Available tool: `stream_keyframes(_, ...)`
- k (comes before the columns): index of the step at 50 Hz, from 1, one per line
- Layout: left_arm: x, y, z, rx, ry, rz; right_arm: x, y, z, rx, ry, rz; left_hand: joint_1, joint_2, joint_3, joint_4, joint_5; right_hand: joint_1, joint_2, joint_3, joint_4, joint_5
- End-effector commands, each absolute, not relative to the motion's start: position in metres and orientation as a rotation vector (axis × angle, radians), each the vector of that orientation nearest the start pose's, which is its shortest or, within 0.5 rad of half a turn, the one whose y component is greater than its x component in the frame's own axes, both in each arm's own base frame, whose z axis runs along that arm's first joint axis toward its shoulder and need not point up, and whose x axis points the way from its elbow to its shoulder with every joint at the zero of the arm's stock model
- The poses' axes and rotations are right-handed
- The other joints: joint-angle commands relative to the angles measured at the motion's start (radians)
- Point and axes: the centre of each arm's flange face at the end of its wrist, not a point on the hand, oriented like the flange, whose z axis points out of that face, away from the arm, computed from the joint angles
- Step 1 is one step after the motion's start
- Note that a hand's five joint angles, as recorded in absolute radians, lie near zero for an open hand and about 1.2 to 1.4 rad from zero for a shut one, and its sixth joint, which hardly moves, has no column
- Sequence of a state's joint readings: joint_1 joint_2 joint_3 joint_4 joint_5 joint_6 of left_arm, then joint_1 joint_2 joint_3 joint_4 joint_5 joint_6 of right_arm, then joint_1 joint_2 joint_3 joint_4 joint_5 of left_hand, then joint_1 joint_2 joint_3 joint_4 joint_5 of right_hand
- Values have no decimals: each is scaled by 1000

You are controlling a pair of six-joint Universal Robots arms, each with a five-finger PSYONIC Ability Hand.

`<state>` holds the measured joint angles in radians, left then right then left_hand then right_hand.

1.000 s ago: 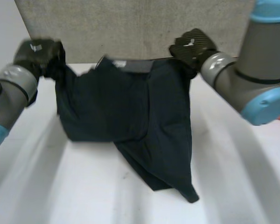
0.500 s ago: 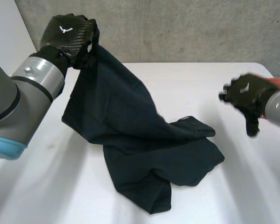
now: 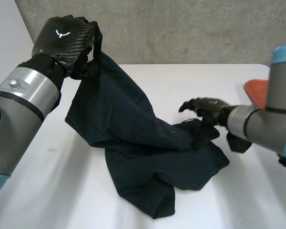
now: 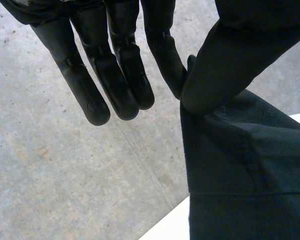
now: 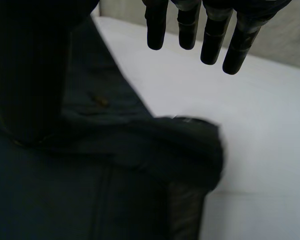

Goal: Fold the laundry.

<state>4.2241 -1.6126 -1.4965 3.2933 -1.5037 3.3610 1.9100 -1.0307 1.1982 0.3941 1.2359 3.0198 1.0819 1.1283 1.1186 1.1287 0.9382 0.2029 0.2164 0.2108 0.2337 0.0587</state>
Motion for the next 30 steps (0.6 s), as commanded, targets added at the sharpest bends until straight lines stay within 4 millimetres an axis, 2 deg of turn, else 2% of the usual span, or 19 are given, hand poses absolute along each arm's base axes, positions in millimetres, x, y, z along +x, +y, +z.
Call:
stream_keyframes(1,-277,-232,337,831,2004,-2601,288,-282,186,-831,2296,-1227,212,166,175,165,181,-28,-42,-36,-59,-59)
stream_keyframes(9,-279,-241,326,834,2043,-2558,284,-282,203,-827,2266,-1282,215,169,178,168,184,-28,-42,-36,-59,-59)
stream_keyframes(17,-279,-244,326,828,2039,-2560,284,-273,202,-897,2268,-1278,218,171,181,171,187,-28,-42,-36,-59,-59)
stream_keyframes(19,-280,-245,321,841,2056,-2543,284,-271,211,-946,2248,-1321,189,142,152,142,158,-28,-42,-36,-59,-59)
stream_keyframes(21,-281,-245,315,866,2083,-2518,281,-268,223,-1008,2223,-1382,-19,-65,-55,-65,-49,-28,-42,-36,-59,-59)
stream_keyframes(22,-281,-245,311,875,2103,-2499,281,-267,226,-1040,2216,-1403,-241,-287,-278,-288,-272,-28,-42,-36,-59,-59)
stream_keyframes(23,-282,-244,300,905,2162,-2433,279,-266,229,-1067,2210,-1425,-720,-766,-756,-767,-751,-28,-42,-36,-59,-59)
stream_keyframes(24,-282,-242,292,930,2206,-2380,279,-265,230,-1099,2206,-1440,-907,-954,-944,-954,-938,-28,-42,-36,-59,-59)
stream_keyframes(26,-281,-237,275,994,2296,-2249,276,-265,232,-1193,2194,-1478,-907,-953,-944,-954,-938,-9,-23,-17,-40,-40)
stream_keyframes(27,-277,-230,260,1056,2389,-2099,274,-265,232,-1220,2195,-1483,-904,-950,-940,-950,-935,5,-8,-3,-26,-25)
stream_keyframes(30,-270,-219,246,1086,2493,-1936,271,-261,229,-1339,2198,-1485,-880,-927,-917,-927,-911,93,80,85,62,63)
